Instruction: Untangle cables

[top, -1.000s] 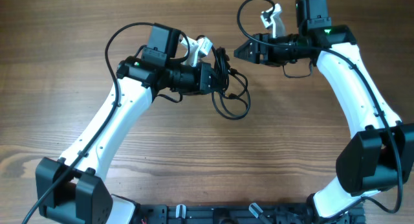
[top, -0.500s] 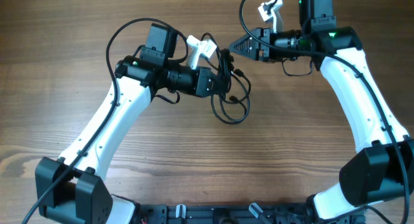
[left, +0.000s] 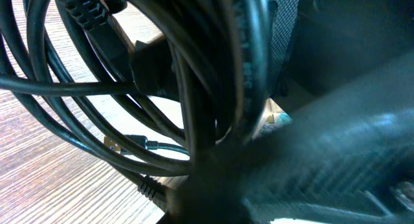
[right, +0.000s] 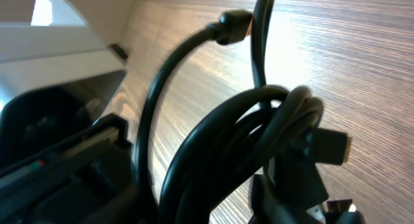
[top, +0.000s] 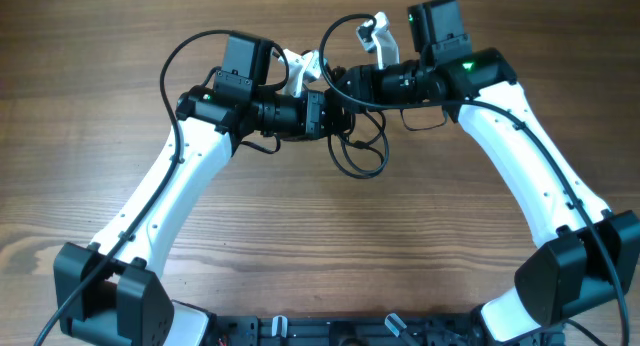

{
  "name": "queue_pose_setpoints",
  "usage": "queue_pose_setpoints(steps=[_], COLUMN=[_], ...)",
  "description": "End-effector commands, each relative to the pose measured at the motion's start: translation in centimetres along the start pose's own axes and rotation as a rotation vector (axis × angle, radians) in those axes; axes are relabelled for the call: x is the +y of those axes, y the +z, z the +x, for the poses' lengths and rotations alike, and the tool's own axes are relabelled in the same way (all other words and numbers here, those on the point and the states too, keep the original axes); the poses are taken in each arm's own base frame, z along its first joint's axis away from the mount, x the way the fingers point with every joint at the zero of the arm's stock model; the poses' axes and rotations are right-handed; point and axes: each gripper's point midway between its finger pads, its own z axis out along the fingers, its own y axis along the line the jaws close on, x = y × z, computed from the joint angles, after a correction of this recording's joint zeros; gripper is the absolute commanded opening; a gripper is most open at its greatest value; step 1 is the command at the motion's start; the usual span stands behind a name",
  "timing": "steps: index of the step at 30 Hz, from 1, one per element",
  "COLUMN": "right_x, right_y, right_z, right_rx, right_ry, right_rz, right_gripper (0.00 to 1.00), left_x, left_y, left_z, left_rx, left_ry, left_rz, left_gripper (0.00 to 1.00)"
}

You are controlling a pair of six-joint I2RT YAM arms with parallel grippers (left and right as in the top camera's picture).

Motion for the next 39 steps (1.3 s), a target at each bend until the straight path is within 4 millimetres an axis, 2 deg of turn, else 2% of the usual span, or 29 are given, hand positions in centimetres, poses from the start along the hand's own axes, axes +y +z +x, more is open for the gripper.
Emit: queue_pose_setpoints(steps=[1,3,6,10,14,17,19,23,25,26,27,30,35,39], right_x=[-1.3,-1.6,-2.3,-6.0,-11.4,-14.8,-16.0,-17.2,-17.8,-18.1,-18.7,-20.0,-22.0,-24.7], right_y=[-0.6,-0.6,-1.2,-4.3,-9.1,-11.8,-12.9,-14.1,-14.7,-15.1,-15.6,-17.0,-18.3,-20.8], right_z=[-0.7,-0.8,-1.3,-2.4,-2.9,-2.5,-2.3,-2.1,-2.0,-2.0,-1.9,-1.5,-0.3,2.0], right_rx=[-0.046,-0.051,-0.072,-0.135,-0.218,-0.262,-0.276,-0.296,-0.307,-0.315,-0.325,-0.348,-0.356,-0.357], right_ry=[0.017,0.027,0.058,0.179,0.304,0.380,0.406,0.428,0.441,0.449,0.464,0.506,0.568,0.657], right_rz=[0.110,0.123,0.132,0.182,0.259,0.354,0.389,0.417,0.430,0.442,0.456,0.497,0.635,0.875], right_gripper=[0.37,0.28,0.05,0.04,0.04,0.04,0.04,0.04,0.04,0.04,0.04,0.04,0.04,0.04], left_x=[-2.1,-2.4,-2.2,-1.5,-0.6,-0.6,-0.5,0.1,2.0,3.7,6.5,12.2,16.8,20.2], left_y=[-0.5,-0.5,-0.7,-1.5,-2.3,-2.3,-2.3,-3.0,-3.9,-4.5,-5.6,-8.5,-12.3,-17.2], left_z=[-0.1,-0.1,-0.2,-0.9,-1.2,-1.2,-1.2,-1.7,-2.0,-2.0,-1.7,0.1,2.6,4.2], left_rx=[0.014,0.017,0.011,-0.013,-0.028,-0.029,-0.030,-0.049,-0.078,-0.095,-0.116,-0.133,-0.135,-0.224], left_ry=[0.025,0.027,0.025,0.006,-0.025,-0.025,-0.025,-0.035,-0.086,-0.130,-0.205,-0.345,-0.450,-0.584], left_rz=[0.099,0.112,0.109,0.100,0.087,0.087,0.086,0.074,0.008,-0.058,-0.180,-0.467,-0.778,-1.106], left_gripper=[0.04,0.04,0.04,0.04,0.04,0.04,0.04,0.04,0.04,0.04,0.04,0.04,0.04,0.04])
